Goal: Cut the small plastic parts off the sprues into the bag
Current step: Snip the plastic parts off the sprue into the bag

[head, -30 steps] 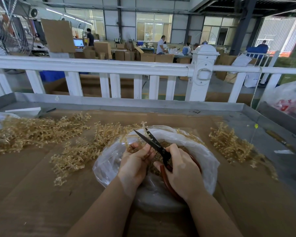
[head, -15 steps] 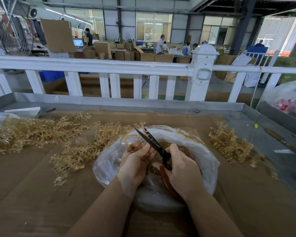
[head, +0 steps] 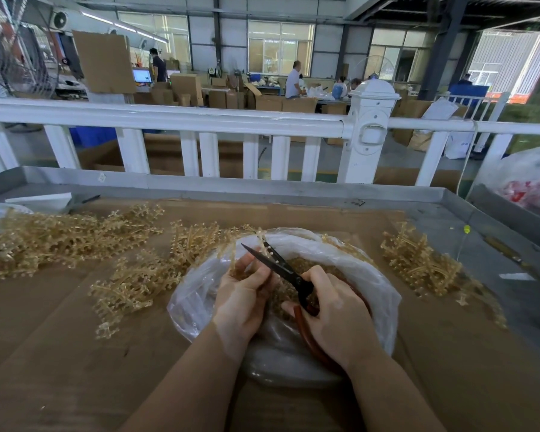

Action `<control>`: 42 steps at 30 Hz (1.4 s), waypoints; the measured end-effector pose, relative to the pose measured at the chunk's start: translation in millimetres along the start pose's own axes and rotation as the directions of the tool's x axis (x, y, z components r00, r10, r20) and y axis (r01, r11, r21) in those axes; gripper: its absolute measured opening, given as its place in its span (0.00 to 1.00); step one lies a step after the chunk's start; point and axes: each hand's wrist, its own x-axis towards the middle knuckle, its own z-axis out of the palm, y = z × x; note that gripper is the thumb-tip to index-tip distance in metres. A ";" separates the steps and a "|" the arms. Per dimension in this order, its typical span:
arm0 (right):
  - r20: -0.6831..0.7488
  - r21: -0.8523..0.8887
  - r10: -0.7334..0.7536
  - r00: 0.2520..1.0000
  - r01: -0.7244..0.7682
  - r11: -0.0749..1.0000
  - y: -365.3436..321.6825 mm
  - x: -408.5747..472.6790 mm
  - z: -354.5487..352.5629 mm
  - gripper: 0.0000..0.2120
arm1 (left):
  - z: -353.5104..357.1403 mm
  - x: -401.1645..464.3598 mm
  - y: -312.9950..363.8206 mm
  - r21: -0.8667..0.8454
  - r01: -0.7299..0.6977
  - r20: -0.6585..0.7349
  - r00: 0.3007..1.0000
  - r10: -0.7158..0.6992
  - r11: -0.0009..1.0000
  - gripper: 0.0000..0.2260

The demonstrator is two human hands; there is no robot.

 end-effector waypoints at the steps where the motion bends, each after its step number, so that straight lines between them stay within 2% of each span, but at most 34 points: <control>1: 0.010 0.002 -0.001 1.000 0.001 1.000 -0.4 -0.1 -0.3 0.18 | 0.1 0.2 0.3 -0.014 -0.001 -0.012 1.000 0.001 1.000 0.15; 3: 0.021 0.005 -0.007 1.000 0.007 1.000 -1.9 0.2 -0.8 0.17 | 0.5 -0.4 1.3 -0.050 -0.006 -0.022 1.000 0.005 0.999 0.12; 19: 0.005 0.014 -0.019 1.000 0.019 1.000 -9.4 1.6 -2.2 0.17 | 1.9 -3.4 5.5 -0.149 0.075 0.057 0.996 -0.067 0.986 0.13; 26: 0.011 0.067 -0.025 1.000 0.024 0.997 -10.6 1.9 -3.9 0.16 | 1.4 -3.7 5.7 -0.130 0.084 0.071 0.995 -0.075 0.988 0.17; 31: 0.004 0.084 -0.026 1.000 0.026 0.996 -10.5 1.5 -4.4 0.16 | 2.2 -6.2 6.4 -0.128 0.084 0.078 0.994 -0.074 0.988 0.14; 37: 0.013 0.053 -0.023 1.000 0.022 0.998 -11.1 1.5 -2.9 0.17 | 0.8 -7.4 4.6 -0.093 0.047 0.053 0.998 -0.042 0.995 0.19; 42: 0.004 0.050 -0.013 1.000 0.013 0.999 -10.6 1.8 -1.8 0.16 | 1.7 -6.9 4.2 -0.113 0.034 0.054 0.998 -0.028 0.993 0.15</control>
